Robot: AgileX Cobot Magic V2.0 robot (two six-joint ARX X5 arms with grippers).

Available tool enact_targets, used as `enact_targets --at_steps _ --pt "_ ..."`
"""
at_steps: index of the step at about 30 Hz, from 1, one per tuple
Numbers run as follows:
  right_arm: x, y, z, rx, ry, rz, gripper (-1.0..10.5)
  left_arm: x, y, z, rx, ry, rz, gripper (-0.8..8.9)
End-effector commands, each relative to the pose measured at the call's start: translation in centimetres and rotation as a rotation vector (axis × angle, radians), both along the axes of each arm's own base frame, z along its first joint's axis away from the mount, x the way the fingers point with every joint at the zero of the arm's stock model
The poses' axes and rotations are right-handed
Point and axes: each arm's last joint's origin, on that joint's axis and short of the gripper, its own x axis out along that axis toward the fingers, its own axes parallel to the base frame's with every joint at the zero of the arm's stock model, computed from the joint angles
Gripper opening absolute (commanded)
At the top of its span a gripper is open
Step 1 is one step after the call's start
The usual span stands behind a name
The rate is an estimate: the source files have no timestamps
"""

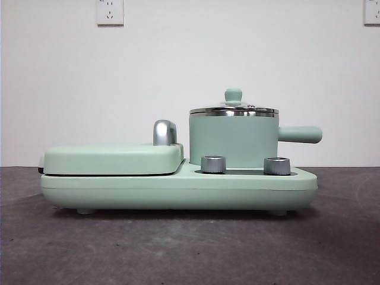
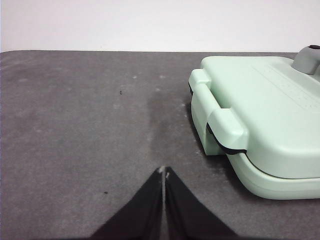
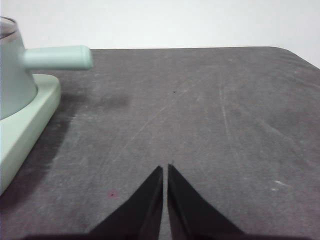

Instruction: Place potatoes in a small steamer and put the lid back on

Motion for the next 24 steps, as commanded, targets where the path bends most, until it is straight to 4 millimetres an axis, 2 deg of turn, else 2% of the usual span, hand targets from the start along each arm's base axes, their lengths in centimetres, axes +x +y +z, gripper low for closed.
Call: enact_targets --at_steps 1,24 --pt "0.01 0.08 -0.24 -0.007 0.012 0.009 0.1 0.07 0.02 -0.69 0.008 0.024 0.004 0.05" --pt "0.04 0.08 -0.04 -0.008 -0.008 0.009 0.1 0.07 0.02 -0.69 0.008 0.024 0.004 0.05"
